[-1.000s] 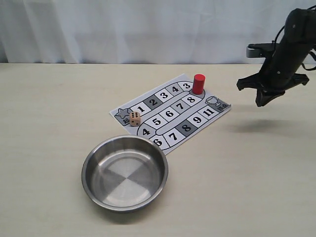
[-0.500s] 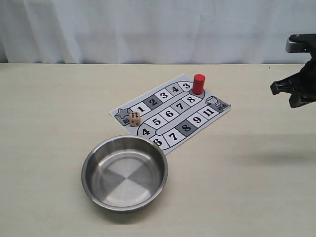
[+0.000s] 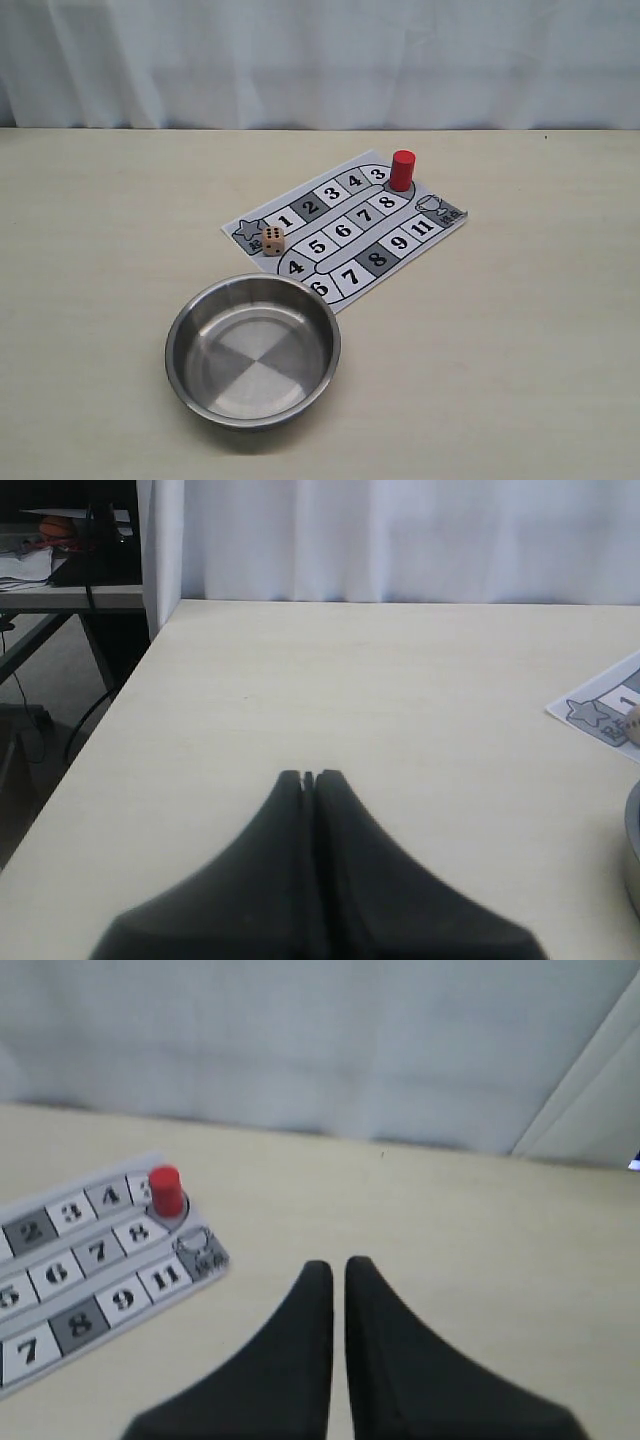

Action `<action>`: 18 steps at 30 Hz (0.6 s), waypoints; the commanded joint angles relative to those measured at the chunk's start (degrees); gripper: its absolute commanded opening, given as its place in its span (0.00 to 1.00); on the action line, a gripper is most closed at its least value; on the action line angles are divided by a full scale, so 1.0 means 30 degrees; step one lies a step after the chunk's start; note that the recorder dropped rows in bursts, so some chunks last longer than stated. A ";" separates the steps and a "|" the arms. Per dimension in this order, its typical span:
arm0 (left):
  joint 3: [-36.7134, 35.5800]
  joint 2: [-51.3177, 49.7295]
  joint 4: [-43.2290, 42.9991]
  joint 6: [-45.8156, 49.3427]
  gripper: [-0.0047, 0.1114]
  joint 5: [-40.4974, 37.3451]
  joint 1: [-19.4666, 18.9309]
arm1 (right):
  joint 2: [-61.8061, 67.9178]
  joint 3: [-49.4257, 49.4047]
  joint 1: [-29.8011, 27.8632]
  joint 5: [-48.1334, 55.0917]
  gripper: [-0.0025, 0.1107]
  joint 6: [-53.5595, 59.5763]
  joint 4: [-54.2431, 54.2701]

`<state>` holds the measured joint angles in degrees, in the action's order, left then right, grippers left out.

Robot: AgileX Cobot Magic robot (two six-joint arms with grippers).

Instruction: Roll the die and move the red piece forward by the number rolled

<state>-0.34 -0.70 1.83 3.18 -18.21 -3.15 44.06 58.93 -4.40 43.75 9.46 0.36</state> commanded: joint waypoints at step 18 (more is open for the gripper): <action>0.0114 0.0007 -0.0026 0.0004 0.04 0.0229 0.0156 | -1.2717 -0.0954 0.0441 0.3413 0.06 0.0270 0.1788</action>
<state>-0.34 -0.70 1.83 3.18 -18.21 -3.15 8.10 57.61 -4.05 52.96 9.71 4.69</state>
